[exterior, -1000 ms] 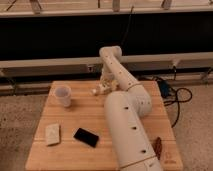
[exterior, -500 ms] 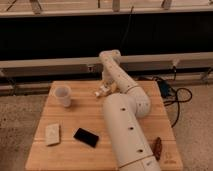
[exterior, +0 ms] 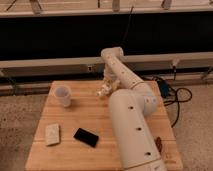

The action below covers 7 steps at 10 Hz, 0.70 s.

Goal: Place the bottle in the ceramic bowl

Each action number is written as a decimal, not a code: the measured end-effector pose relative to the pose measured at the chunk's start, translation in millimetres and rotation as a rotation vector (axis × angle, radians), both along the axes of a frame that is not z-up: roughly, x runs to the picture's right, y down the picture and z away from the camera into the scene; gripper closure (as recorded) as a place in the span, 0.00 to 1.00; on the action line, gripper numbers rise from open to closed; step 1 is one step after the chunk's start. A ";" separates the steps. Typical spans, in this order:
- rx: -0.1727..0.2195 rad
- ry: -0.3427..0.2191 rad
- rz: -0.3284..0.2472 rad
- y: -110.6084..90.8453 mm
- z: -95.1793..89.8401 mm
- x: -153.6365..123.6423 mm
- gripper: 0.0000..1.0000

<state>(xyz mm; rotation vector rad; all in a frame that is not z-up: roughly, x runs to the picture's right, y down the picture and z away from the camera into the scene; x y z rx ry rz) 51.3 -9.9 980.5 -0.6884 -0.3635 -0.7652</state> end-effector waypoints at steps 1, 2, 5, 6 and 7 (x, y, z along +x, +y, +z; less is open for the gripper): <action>0.008 -0.003 0.003 -5.9 -14.7 4.0 1.00; 0.010 -0.003 0.004 -8.4 -23.0 7.6 1.00; 0.016 0.003 0.023 -16.0 -58.2 30.7 1.00; 0.014 0.010 0.032 -15.2 -68.1 42.3 1.00; 0.012 0.016 0.040 -13.9 -74.4 50.8 1.00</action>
